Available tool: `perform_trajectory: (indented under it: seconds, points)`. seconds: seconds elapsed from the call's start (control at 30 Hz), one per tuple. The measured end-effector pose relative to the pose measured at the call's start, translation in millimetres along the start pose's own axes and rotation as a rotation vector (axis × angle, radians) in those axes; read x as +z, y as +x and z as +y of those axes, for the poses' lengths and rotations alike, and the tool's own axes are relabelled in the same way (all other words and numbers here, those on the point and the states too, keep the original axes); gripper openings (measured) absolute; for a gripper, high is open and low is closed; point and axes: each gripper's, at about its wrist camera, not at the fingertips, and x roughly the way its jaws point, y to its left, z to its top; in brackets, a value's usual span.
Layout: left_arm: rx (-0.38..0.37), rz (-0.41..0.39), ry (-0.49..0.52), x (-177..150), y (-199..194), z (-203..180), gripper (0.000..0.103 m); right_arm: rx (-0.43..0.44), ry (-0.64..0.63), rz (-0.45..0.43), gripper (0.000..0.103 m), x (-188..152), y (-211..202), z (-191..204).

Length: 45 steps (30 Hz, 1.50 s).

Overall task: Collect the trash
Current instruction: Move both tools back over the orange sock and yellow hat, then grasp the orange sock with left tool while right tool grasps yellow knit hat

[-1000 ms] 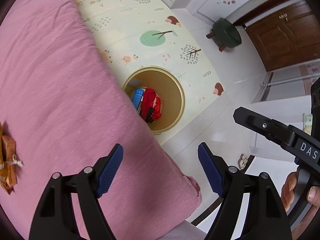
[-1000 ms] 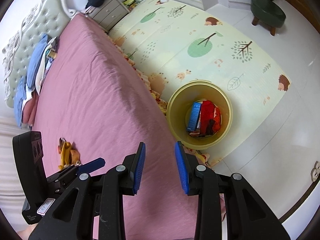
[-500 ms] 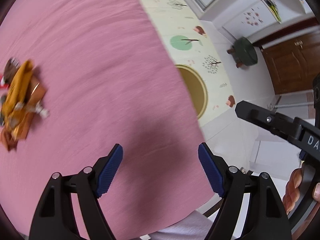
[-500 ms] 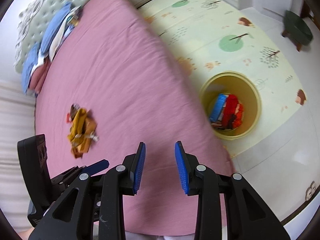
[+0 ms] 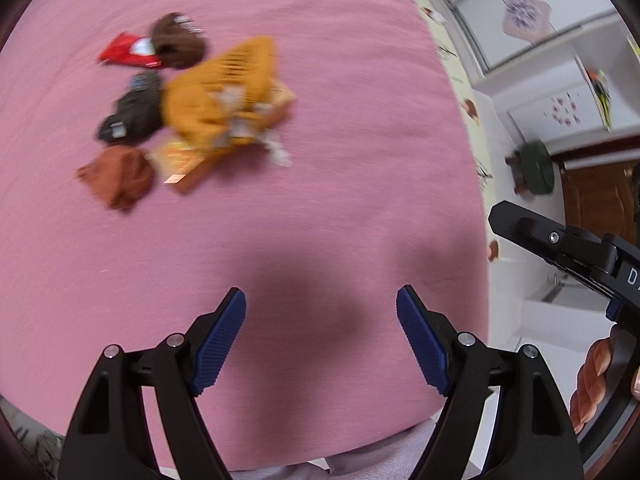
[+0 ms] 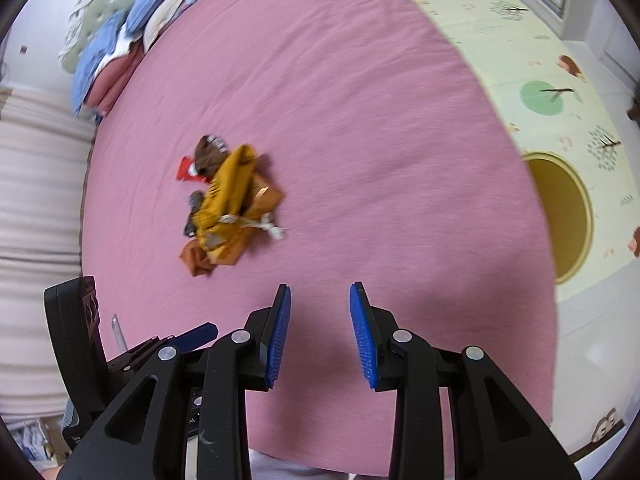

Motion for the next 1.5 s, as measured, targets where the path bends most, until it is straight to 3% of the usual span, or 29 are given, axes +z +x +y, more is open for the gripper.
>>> perform_trajectory:
  seconds: [0.37, 0.6, 0.73, 0.93, 1.23, 1.5]
  points:
    - [0.033, -0.039, -0.141, 18, -12, 85, 0.08, 0.017, -0.055, 0.05, 0.037, 19, 50, 64]
    - [0.036, -0.051, -0.24, 41, -5, 130, 0.081, 0.0, -0.076, 0.088, 0.037, 40, 80, 84]
    - [0.043, -0.049, -0.293, 59, 5, 151, 0.081, -0.014, -0.071, 0.094, 0.043, 53, 95, 89]
    - [0.058, -0.033, -0.335, 78, 20, 166, 0.081, -0.009, -0.074, 0.124, 0.052, 70, 114, 93]
    - [0.042, 0.012, -0.361, 85, 40, 180, 0.08, 0.02, -0.074, 0.136, 0.051, 78, 118, 100]
    - [0.047, 0.026, -0.392, 84, 54, 183, 0.072, 0.045, -0.092, 0.162, 0.05, 78, 127, 109]
